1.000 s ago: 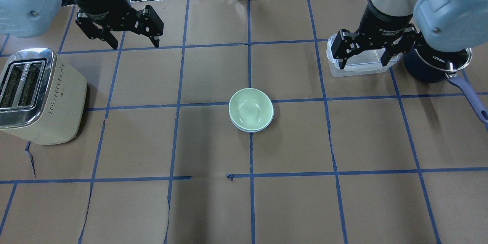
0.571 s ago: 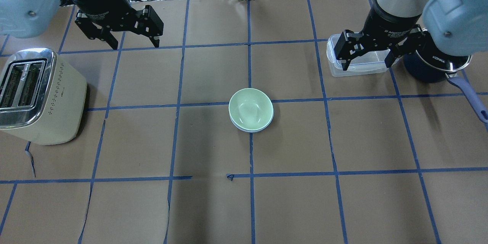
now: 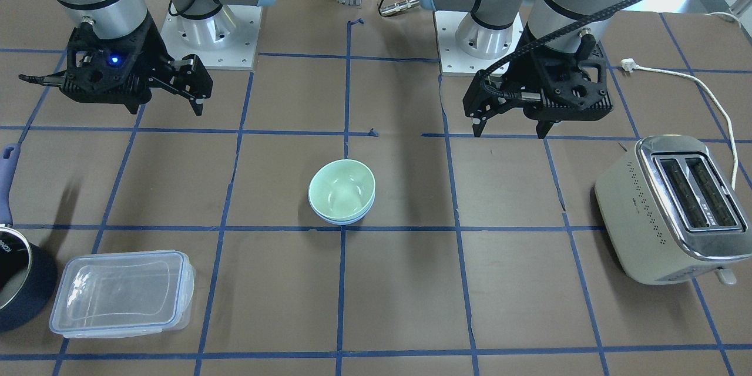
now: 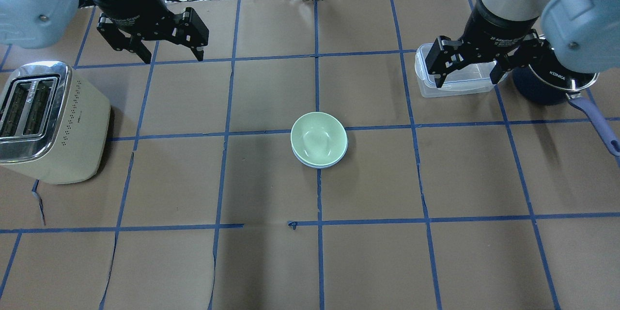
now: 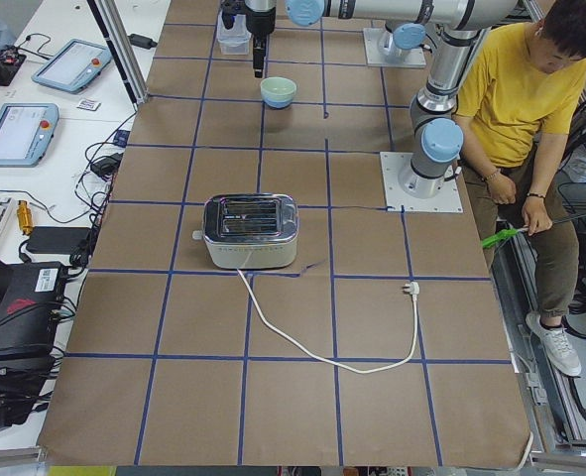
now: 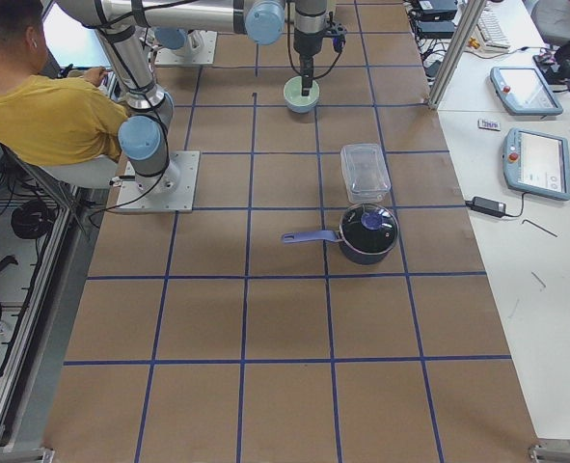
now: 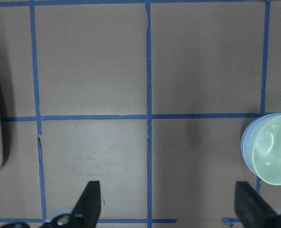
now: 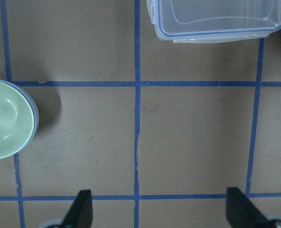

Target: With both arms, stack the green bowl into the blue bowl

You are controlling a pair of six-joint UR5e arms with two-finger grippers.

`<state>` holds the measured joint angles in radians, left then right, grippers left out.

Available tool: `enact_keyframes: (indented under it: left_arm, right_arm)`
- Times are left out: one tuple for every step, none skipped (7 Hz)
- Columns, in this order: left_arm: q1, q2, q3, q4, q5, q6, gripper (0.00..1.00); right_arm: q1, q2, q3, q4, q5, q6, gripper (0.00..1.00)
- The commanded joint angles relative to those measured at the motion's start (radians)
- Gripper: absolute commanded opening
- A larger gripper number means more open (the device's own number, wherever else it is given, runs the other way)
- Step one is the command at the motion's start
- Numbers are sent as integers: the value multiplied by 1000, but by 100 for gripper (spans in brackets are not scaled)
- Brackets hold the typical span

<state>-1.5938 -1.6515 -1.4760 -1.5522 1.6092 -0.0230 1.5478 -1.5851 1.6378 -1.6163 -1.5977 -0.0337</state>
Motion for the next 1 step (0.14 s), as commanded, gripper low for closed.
enact_keyframes:
  left_arm:
    - [0,-1,0,0,1,0,100]
  right_arm:
    - [0,-1,0,0,-2,3,100]
